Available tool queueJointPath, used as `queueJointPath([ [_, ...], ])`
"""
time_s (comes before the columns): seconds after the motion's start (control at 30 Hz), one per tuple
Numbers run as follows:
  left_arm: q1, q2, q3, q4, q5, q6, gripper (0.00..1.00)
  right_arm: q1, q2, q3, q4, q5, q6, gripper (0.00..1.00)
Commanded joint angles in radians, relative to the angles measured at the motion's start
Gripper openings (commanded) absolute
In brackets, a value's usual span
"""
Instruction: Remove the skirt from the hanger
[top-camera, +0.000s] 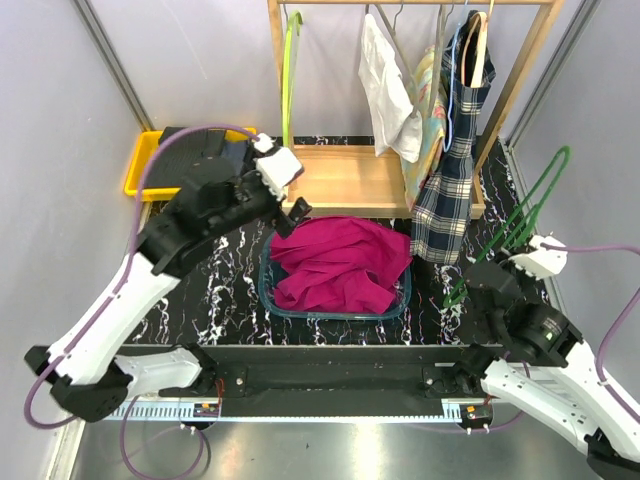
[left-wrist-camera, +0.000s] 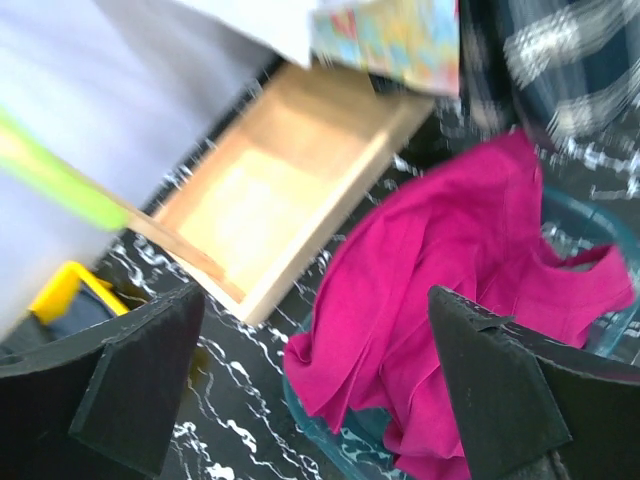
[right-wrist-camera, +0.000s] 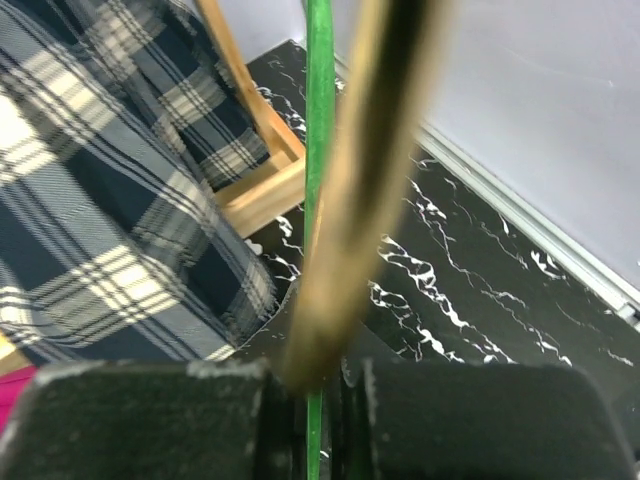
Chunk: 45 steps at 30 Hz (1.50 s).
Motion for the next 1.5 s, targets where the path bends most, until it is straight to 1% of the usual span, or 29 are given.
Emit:
queueJointPath([
  [0.0,0.004,-0.034,0.072,0.014,-0.017,-0.030,0.99,-0.004,-0.027,-0.062,0.015,0.059,0.097,0.15],
  [0.03,0.004,-0.032,0.107,0.014,-0.017,-0.032,0.99,-0.005,-0.026,-0.079,0.013,0.049,0.103,0.23],
  [0.07,0.004,-0.028,0.126,0.012,-0.014,-0.035,0.99,-0.008,-0.009,-0.076,0.010,0.027,0.102,0.26],
  [0.1,0.004,-0.023,0.141,0.011,-0.012,-0.038,0.99,-0.010,0.005,-0.070,0.001,0.016,0.106,0.32],
  [0.13,0.004,-0.020,0.160,0.007,-0.011,-0.041,0.99,-0.010,0.032,-0.045,-0.011,0.008,0.117,0.50],
  [0.23,0.004,-0.003,0.212,0.006,-0.012,-0.044,0.99,-0.010,0.094,0.022,-0.055,-0.023,0.140,0.71],
  [0.27,0.004,-0.003,0.224,0.009,-0.014,-0.044,0.99,-0.010,0.109,0.042,-0.066,-0.030,0.140,0.74],
  [0.37,0.004,-0.005,0.226,0.007,-0.014,-0.047,0.99,-0.010,0.157,0.159,-0.022,-0.075,0.078,0.76],
  [0.43,0.004,-0.014,0.221,0.007,-0.015,-0.047,0.99,-0.010,0.215,0.292,0.080,-0.115,-0.067,0.73],
  [0.47,0.004,-0.022,0.212,0.009,-0.015,-0.049,0.99,-0.010,0.241,0.347,0.116,-0.174,-0.112,0.70],
  [0.5,0.004,-0.026,0.209,0.009,-0.018,-0.046,0.99,-0.010,0.272,0.469,0.151,-0.217,-0.157,0.70],
  [0.53,0.004,-0.028,0.207,0.007,-0.021,-0.046,0.99,-0.010,0.345,0.540,0.218,-0.315,-0.256,0.71],
  [0.57,0.004,-0.037,0.198,0.007,-0.025,-0.046,0.99,-0.010,0.390,0.615,0.237,-0.366,-0.294,0.72],
  [0.6,0.004,-0.042,0.194,0.009,-0.028,-0.046,0.99,-0.010,0.436,0.771,0.256,-0.418,-0.374,0.73],
  [0.63,0.004,-0.046,0.186,0.009,-0.028,-0.047,0.99,-0.011,0.532,0.847,0.289,-0.523,-0.410,0.73],
  [0.67,0.004,-0.055,0.175,0.006,-0.031,-0.046,0.99,-0.010,0.583,0.924,0.299,-0.577,-0.445,0.73],
  [0.7,0.004,-0.062,0.166,0.006,-0.029,-0.052,0.99,-0.010,0.636,1.070,0.302,-0.616,-0.496,0.73],
  [0.73,0.004,-0.068,0.158,0.006,-0.029,-0.052,0.99,-0.010,0.736,1.142,0.299,-0.677,-0.516,0.73],
  [0.77,0.004,-0.080,0.141,0.006,-0.029,-0.055,0.99,-0.010,0.785,1.208,0.299,-0.713,-0.544,0.73],
  [0.8,0.006,-0.086,0.135,0.003,-0.029,-0.055,0.99,-0.010,0.830,1.328,0.297,-0.737,-0.582,0.73],
  [0.83,0.006,-0.098,0.122,0.003,-0.031,-0.056,0.99,-0.011,0.920,1.386,0.294,-0.765,-0.599,0.74],
  [0.87,0.006,-0.104,0.115,0.003,-0.037,-0.055,0.99,-0.010,0.963,1.442,0.291,-0.774,-0.623,0.75],
  [0.9,0.006,-0.111,0.111,0.001,-0.040,-0.053,0.99,-0.011,1.006,1.554,0.288,-0.768,-0.665,0.75],
  [0.93,0.006,-0.121,0.098,0.000,-0.043,-0.053,0.99,-0.014,1.092,1.610,0.280,-0.758,-0.689,0.76],
  [1.0,0.006,-0.134,0.088,0.000,-0.046,-0.055,0.99,-0.025,1.170,1.750,0.273,-0.738,-0.757,0.77],
  [1.03,0.006,-0.144,0.077,0.000,-0.045,-0.053,0.99,-0.056,1.236,1.786,0.262,-0.742,-0.763,0.77],
  [1.1,0.006,-0.157,0.065,0.000,-0.041,-0.058,0.99,-0.094,1.290,1.837,0.263,-0.751,-0.772,0.78],
  [1.27,0.006,-0.197,0.014,0.000,-0.035,-0.061,0.99,-0.200,1.341,1.823,0.288,-0.777,-0.765,0.79],
  [1.47,0.006,-0.220,-0.020,0.000,-0.041,-0.058,0.99,-0.252,1.389,1.849,0.332,-0.845,-0.753,0.79],
])
